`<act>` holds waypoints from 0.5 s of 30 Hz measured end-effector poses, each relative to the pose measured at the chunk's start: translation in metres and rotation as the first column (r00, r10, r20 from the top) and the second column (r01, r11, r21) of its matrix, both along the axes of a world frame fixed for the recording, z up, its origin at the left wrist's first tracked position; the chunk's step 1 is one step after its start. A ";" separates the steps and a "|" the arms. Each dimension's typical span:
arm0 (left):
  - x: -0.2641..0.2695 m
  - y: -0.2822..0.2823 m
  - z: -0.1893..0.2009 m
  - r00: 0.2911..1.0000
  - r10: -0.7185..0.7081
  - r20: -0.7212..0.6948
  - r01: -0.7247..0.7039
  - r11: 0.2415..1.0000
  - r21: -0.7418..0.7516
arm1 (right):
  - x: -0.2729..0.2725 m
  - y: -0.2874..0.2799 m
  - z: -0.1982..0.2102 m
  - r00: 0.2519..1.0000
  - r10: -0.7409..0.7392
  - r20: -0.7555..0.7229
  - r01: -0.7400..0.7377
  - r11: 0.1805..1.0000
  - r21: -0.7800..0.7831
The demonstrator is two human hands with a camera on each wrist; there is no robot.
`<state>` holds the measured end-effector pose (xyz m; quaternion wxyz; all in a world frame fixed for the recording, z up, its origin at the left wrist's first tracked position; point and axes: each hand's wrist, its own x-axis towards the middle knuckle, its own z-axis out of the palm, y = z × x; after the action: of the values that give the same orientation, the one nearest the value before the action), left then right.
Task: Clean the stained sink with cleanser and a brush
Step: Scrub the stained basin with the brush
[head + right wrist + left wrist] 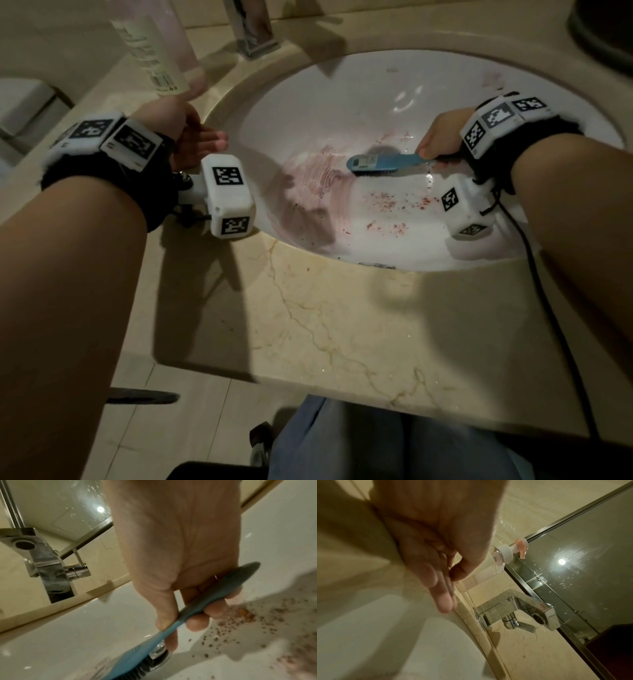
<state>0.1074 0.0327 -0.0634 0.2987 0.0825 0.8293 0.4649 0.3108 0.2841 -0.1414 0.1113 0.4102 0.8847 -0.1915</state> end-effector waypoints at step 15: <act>-0.003 -0.002 -0.002 0.998 -0.036 0.043 0.035 0.999 0.024 | -0.005 -0.016 0.009 0.986 0.091 0.142 -0.073 0.989 -0.131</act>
<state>0.1042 0.0308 -0.0659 0.3238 0.0905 0.8156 0.4709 0.3061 0.2676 -0.1321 0.2098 0.3786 0.8764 -0.2111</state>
